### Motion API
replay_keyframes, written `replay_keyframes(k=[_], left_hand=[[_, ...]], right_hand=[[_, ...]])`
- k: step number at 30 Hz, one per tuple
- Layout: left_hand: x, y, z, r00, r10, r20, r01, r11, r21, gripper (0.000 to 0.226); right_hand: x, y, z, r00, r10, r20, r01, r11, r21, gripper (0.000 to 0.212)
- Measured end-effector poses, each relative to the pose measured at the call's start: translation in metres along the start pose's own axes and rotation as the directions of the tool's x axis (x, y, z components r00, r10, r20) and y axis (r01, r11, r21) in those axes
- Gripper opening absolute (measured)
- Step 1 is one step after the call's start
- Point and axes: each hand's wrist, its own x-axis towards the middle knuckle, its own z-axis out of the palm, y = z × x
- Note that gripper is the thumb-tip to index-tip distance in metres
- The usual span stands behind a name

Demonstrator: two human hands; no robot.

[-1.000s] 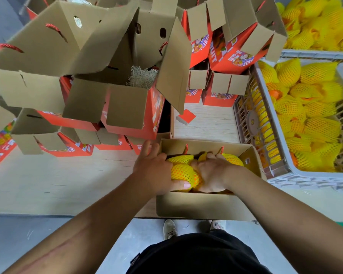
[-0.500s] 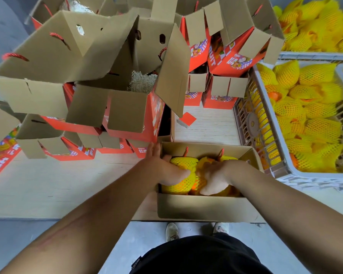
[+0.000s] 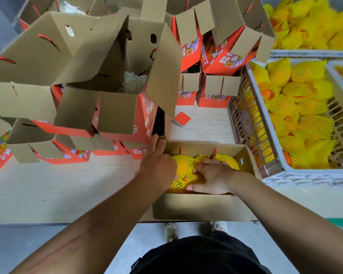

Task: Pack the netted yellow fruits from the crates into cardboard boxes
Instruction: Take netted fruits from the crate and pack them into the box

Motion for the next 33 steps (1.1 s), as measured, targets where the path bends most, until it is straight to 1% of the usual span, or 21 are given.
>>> replay_keyframes(k=[2, 4, 6, 8, 9, 11, 13, 16, 17, 19, 21, 23, 24, 25, 26, 27, 28, 29, 30, 31, 33], left_hand=[[-0.004, 0.004, 0.002, 0.996, -0.031, -0.079, 0.031, 1.000, -0.002, 0.025], [-0.006, 0.007, 0.005, 0.995, -0.061, -0.075, 0.060, 0.998, -0.014, 0.029], [-0.007, 0.006, 0.002, 0.994, -0.067, -0.080, 0.067, 0.998, -0.012, 0.035], [-0.008, 0.005, -0.005, 0.990, -0.066, -0.126, 0.062, 0.997, -0.037, 0.033], [-0.008, 0.008, -0.011, 0.983, -0.073, -0.169, 0.057, 0.994, -0.095, 0.029], [-0.004, 0.019, -0.026, 0.952, -0.096, -0.292, 0.017, 0.966, -0.260, 0.024], [0.005, 0.035, -0.043, 0.912, -0.096, -0.400, -0.100, 0.891, -0.443, 0.019], [0.025, 0.062, -0.065, 0.899, -0.052, -0.435, -0.307, 0.633, -0.711, 0.014], [0.034, 0.074, -0.072, 0.892, -0.044, -0.449, -0.346, 0.570, -0.745, 0.014], [0.053, 0.099, -0.083, 0.866, -0.055, -0.497, -0.404, 0.510, -0.760, 0.013], [0.077, 0.130, -0.098, 0.840, -0.053, -0.541, -0.455, 0.475, -0.753, 0.014], [0.100, 0.161, -0.113, 0.820, -0.038, -0.571, -0.493, 0.461, -0.738, 0.016], [0.113, 0.178, -0.121, 0.813, -0.026, -0.581, -0.505, 0.466, -0.727, 0.018], [0.125, 0.194, -0.128, 0.807, -0.017, -0.591, -0.512, 0.481, -0.712, 0.019], [0.137, 0.209, -0.134, 0.807, -0.012, -0.591, -0.507, 0.499, -0.702, 0.019], [0.149, 0.223, -0.139, 0.821, -0.006, -0.571, -0.489, 0.510, -0.708, 0.017], [0.159, 0.236, -0.143, 0.842, -0.007, -0.540, -0.462, 0.508, -0.727, 0.016], [0.169, 0.246, -0.144, 0.859, -0.017, -0.512, -0.434, 0.506, -0.746, 0.016], [0.178, 0.254, -0.143, 0.863, -0.041, -0.504, -0.409, 0.529, -0.744, 0.017], [0.185, 0.260, -0.141, 0.856, -0.073, -0.512, -0.377, 0.589, -0.714, 0.018], [0.192, 0.268, -0.137, 0.839, -0.137, -0.526, -0.284, 0.714, -0.640, 0.018]], right_hand=[[-0.002, 0.003, 0.002, 0.998, -0.006, -0.069, 0.011, 0.998, 0.062, 0.053], [-0.002, -0.001, 0.006, 0.997, -0.013, -0.072, 0.013, 1.000, -0.003, 0.045], [0.000, -0.007, 0.006, 0.998, -0.027, -0.057, 0.023, 0.998, -0.053, 0.046], [-0.002, -0.008, -0.005, 0.996, -0.038, -0.076, 0.034, 0.998, -0.057, 0.049], [-0.006, -0.006, -0.012, 0.994, -0.046, -0.104, 0.044, 0.999, -0.017, 0.047], [-0.018, 0.004, -0.021, 0.970, -0.073, -0.234, 0.120, 0.973, 0.197, 0.036], [-0.034, 0.019, -0.027, 0.899, -0.057, -0.434, 0.248, 0.884, 0.396, 0.019], [-0.056, 0.049, -0.035, 0.778, -0.005, -0.628, 0.352, 0.832, 0.429, 0.008], [-0.063, 0.063, -0.037, 0.746, 0.009, -0.666, 0.377, 0.819, 0.433, 0.005], [-0.072, 0.090, -0.039, 0.680, 0.038, -0.732, 0.416, 0.803, 0.428, 0.005], [-0.081, 0.125, -0.039, 0.634, 0.086, -0.768, 0.424, 0.792, 0.439, 0.010], [-0.089, 0.167, -0.040, 0.615, 0.119, -0.779, 0.420, 0.787, 0.452, 0.012], [-0.091, 0.191, -0.041, 0.615, 0.139, -0.776, 0.395, 0.797, 0.457, 0.013], [-0.092, 0.216, -0.042, 0.641, 0.168, -0.748, 0.336, 0.816, 0.471, 0.016], [-0.092, 0.241, -0.043, 0.705, 0.190, -0.683, 0.241, 0.842, 0.483, 0.024], [-0.090, 0.263, -0.043, 0.802, 0.179, -0.569, 0.131, 0.878, 0.460, 0.037], [-0.087, 0.278, -0.044, 0.907, 0.148, -0.395, 0.021, 0.920, 0.392, 0.053], [-0.081, 0.287, -0.043, 0.973, 0.130, -0.193, -0.075, 0.960, 0.269, 0.064], [-0.074, 0.291, -0.041, 0.991, 0.120, -0.061, -0.112, 0.987, 0.115, 0.070], [-0.067, 0.291, -0.041, 0.995, 0.100, -0.019, -0.100, 0.995, -0.011, 0.073], [-0.053, 0.289, -0.043, 0.998, 0.034, -0.051, -0.043, 0.983, -0.178, 0.073]])
